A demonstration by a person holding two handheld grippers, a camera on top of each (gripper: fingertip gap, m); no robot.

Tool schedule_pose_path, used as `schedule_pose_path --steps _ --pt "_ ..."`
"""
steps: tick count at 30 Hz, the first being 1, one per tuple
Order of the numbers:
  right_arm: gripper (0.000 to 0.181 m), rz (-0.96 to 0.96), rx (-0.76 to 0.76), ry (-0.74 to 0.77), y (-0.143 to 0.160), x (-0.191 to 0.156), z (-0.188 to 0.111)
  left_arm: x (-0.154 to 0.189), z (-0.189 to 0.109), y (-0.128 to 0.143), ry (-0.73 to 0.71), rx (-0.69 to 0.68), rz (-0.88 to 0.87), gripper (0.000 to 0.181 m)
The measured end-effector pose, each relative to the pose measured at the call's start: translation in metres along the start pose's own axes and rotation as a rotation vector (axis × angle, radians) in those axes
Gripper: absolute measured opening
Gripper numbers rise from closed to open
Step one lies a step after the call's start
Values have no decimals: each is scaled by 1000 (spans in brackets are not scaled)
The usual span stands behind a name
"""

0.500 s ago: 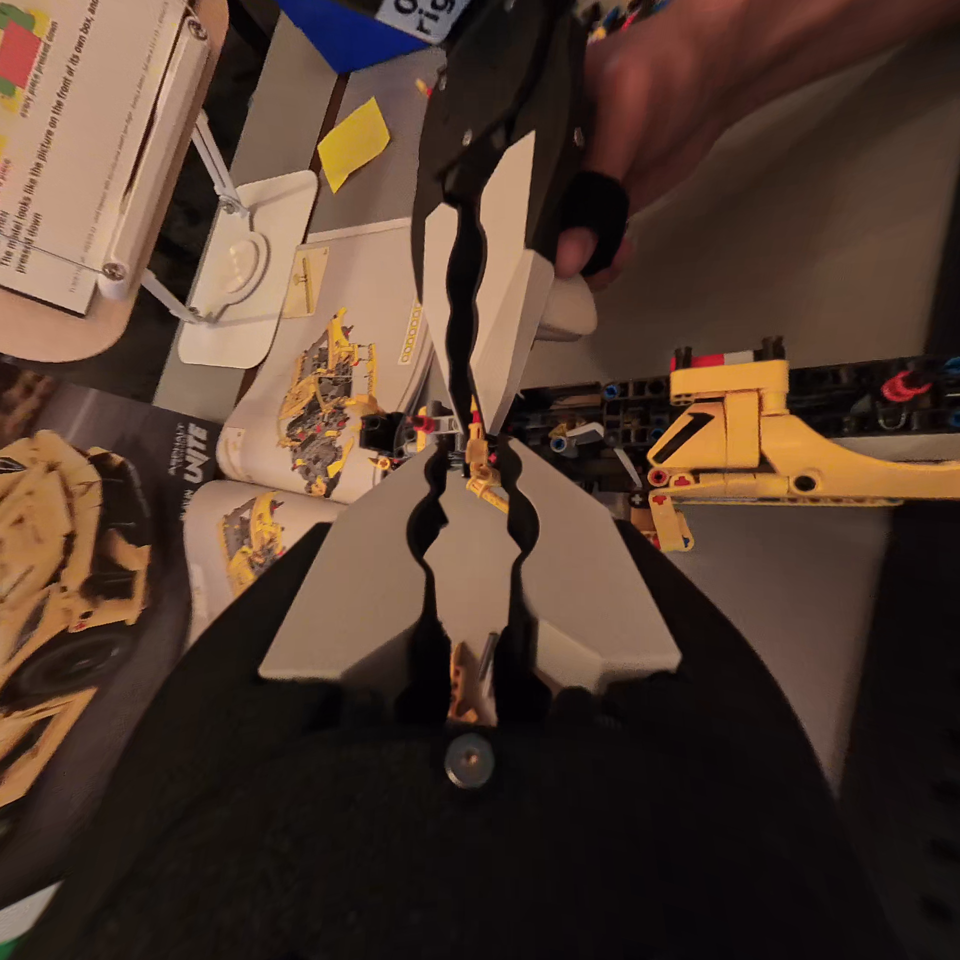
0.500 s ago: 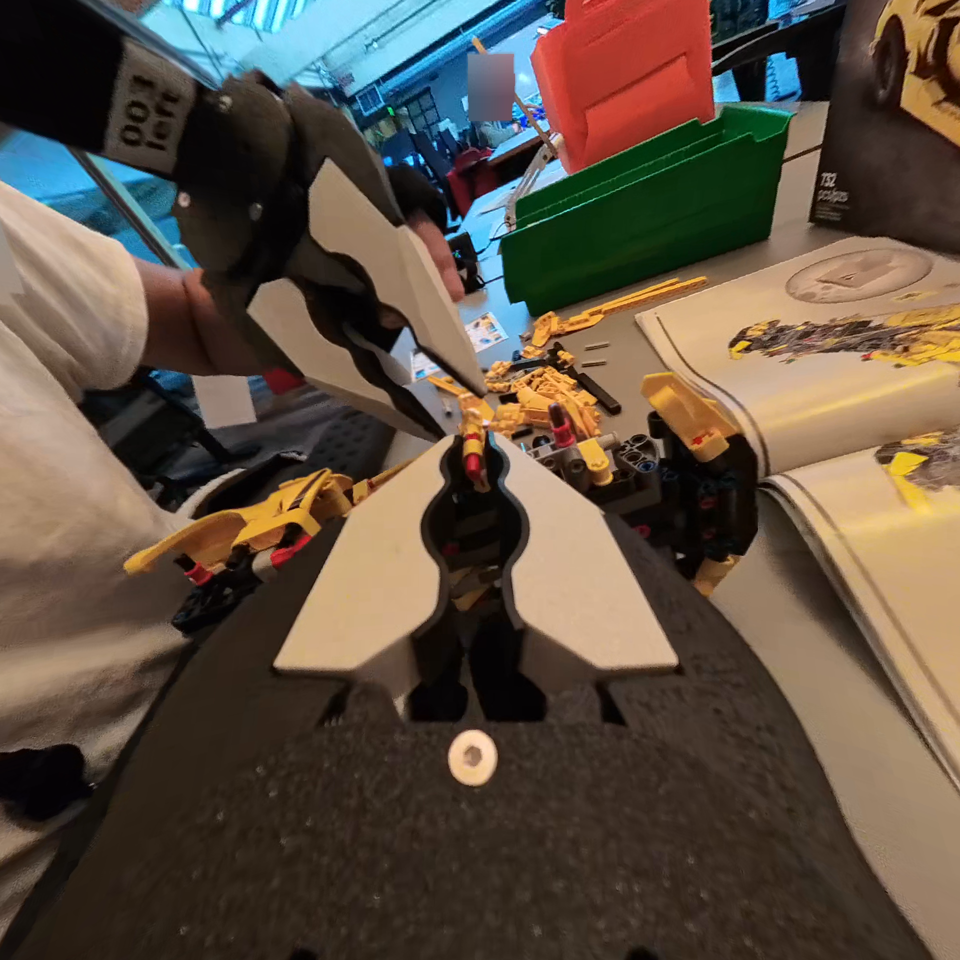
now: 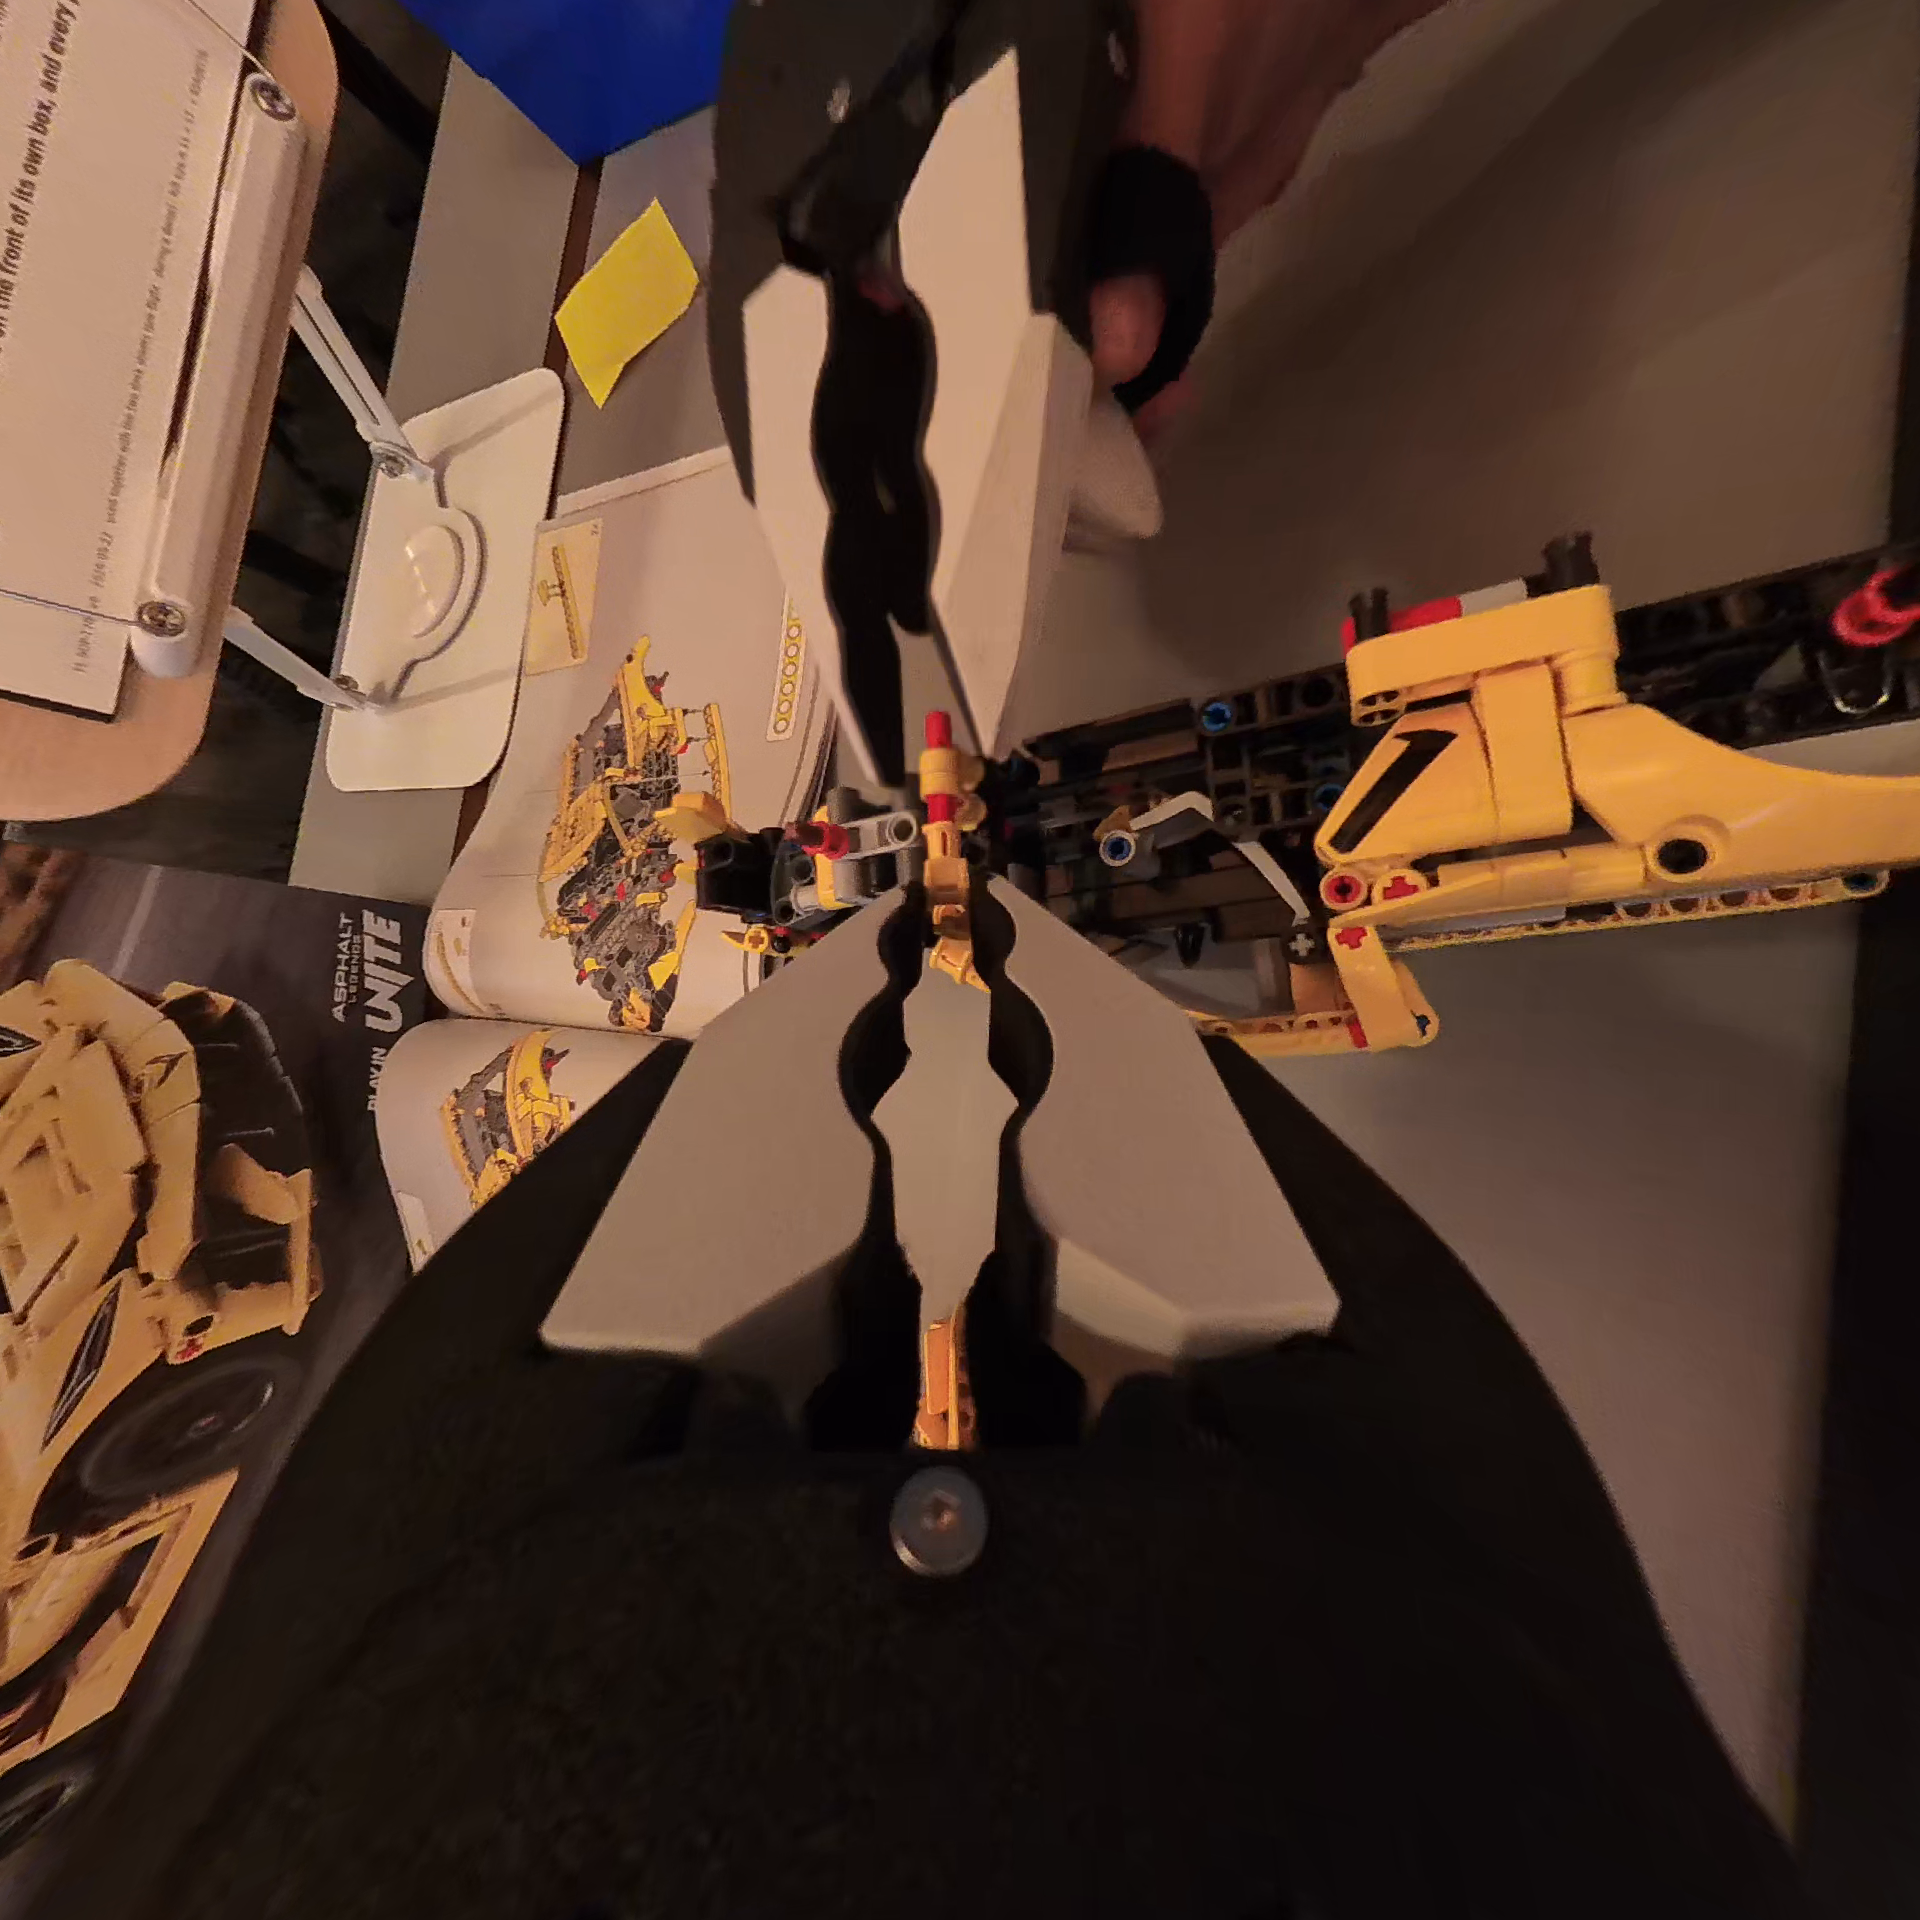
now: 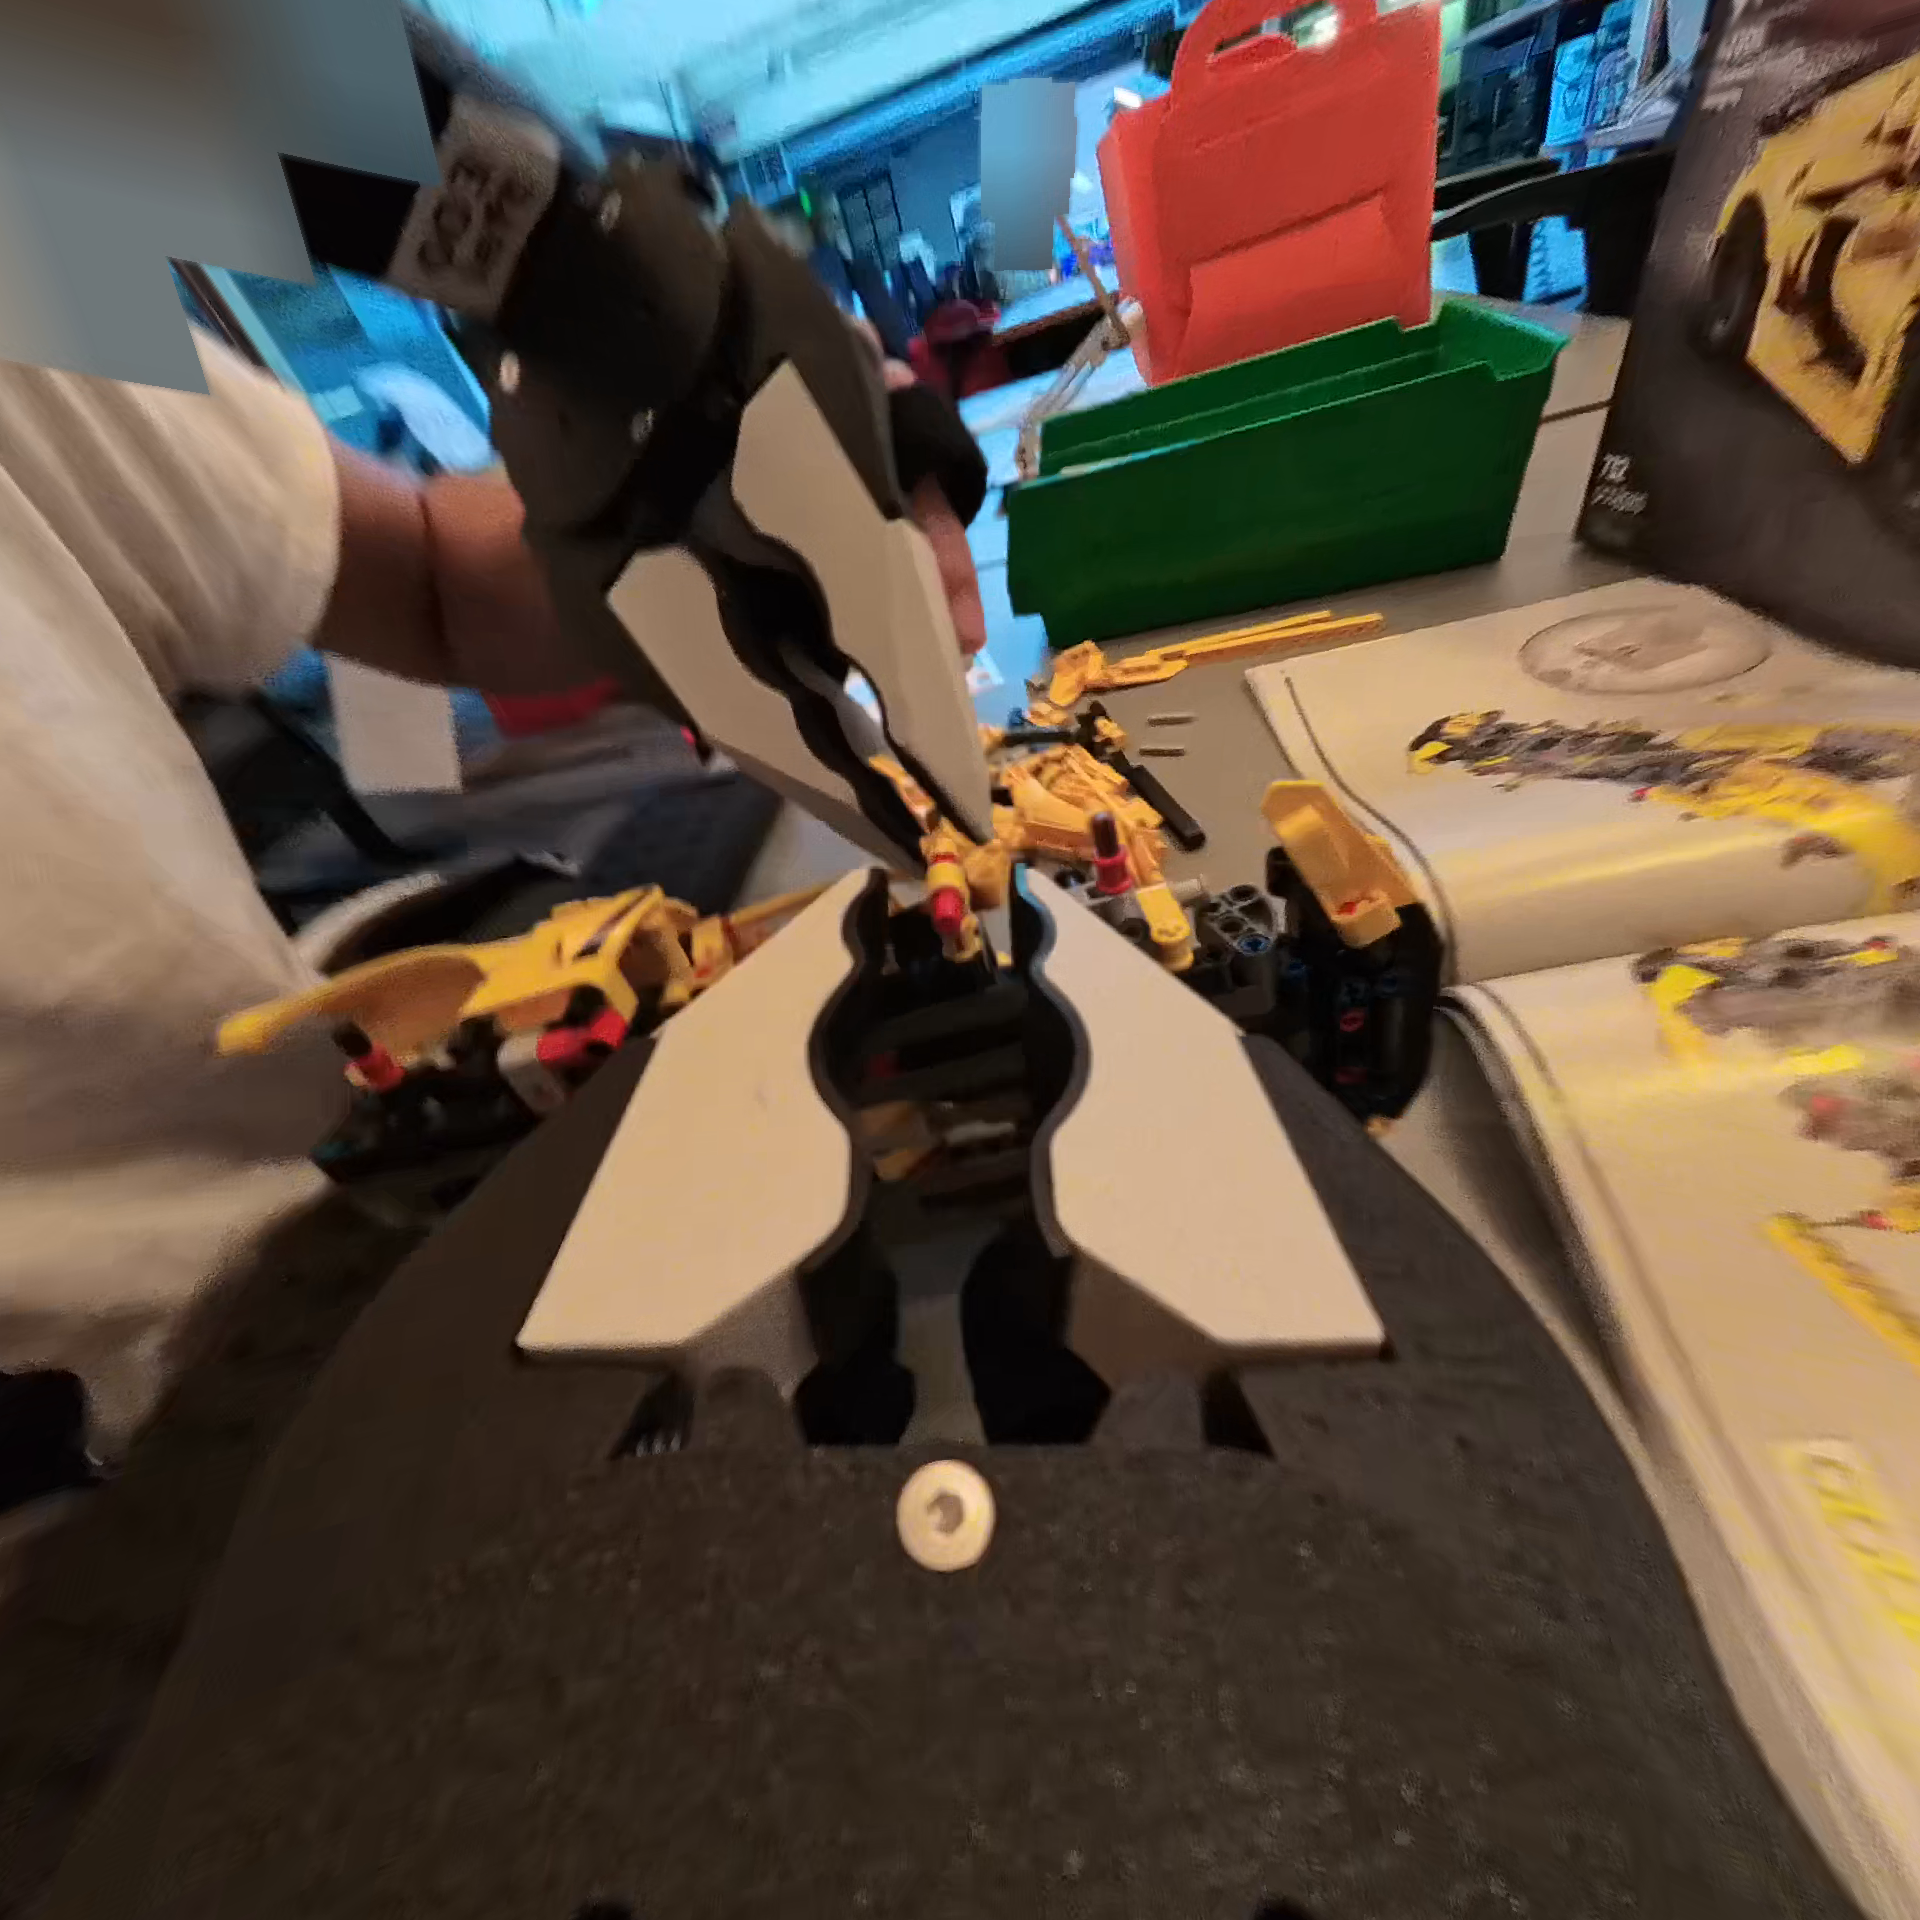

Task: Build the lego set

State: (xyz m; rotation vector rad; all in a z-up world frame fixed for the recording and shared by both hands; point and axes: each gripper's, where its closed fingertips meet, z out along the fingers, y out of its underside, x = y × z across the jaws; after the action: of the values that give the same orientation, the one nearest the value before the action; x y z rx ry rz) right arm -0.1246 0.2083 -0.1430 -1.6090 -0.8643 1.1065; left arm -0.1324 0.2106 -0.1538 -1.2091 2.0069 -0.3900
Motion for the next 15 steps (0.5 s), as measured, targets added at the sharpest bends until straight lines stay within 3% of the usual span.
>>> schedule_pose_path --steps 4,15 --pt "14 -148 -24 35 -3 -3 -6 0 0 -1 12 -9 17 7" --pt "5 -191 -53 45 8 0 1 2 3 -2 71 -56 43 7"
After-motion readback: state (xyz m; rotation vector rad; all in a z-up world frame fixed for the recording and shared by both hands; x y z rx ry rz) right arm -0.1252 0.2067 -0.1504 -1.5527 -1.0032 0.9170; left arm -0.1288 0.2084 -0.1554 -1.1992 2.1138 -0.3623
